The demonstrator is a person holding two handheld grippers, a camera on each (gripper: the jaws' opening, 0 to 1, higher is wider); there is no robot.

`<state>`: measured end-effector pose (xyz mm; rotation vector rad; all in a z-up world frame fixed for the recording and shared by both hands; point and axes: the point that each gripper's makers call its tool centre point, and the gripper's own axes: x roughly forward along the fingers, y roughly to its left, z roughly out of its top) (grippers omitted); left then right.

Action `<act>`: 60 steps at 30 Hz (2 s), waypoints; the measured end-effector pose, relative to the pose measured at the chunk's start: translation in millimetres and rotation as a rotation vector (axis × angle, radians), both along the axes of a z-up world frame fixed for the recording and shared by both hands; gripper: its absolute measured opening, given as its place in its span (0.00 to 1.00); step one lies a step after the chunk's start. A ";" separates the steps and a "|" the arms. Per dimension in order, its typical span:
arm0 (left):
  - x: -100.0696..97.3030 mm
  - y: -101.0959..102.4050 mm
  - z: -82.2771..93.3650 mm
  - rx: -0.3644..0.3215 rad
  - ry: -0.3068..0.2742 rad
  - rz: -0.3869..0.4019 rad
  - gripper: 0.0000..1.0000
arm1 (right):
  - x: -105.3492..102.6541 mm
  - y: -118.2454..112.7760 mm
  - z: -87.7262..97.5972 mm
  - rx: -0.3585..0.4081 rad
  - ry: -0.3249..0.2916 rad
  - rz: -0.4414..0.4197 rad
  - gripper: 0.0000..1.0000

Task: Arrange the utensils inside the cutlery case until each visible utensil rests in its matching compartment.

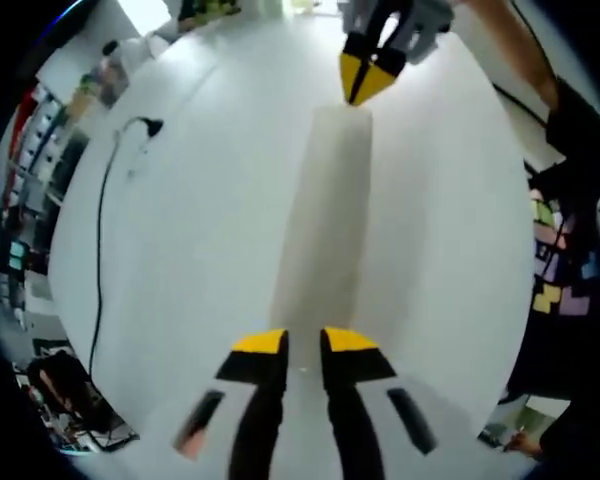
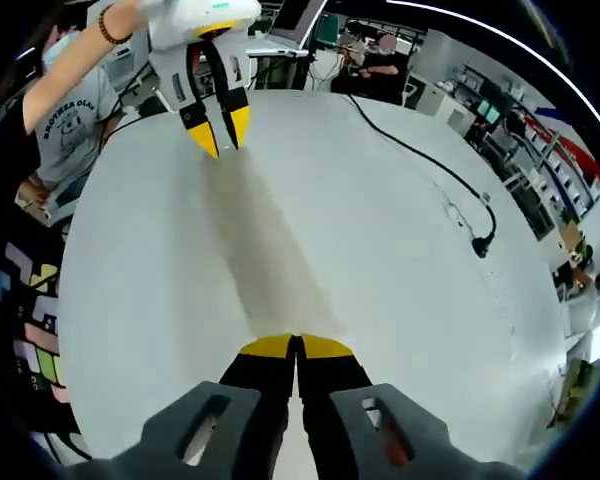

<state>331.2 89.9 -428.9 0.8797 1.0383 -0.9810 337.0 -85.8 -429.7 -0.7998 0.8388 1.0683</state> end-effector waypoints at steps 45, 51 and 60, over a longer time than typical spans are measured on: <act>5.8 -0.6 -19.4 -0.036 0.057 0.035 0.01 | -1.6 -5.6 -17.9 -0.189 0.187 -0.075 0.00; 5.9 -1.6 -21.6 0.122 0.037 0.021 0.00 | -2.7 -5.1 -16.2 -0.182 0.190 -0.076 0.00; 9.8 -0.2 -17.5 0.163 0.047 0.028 0.00 | 2.8 -5.7 -13.8 -0.156 0.201 -0.104 0.00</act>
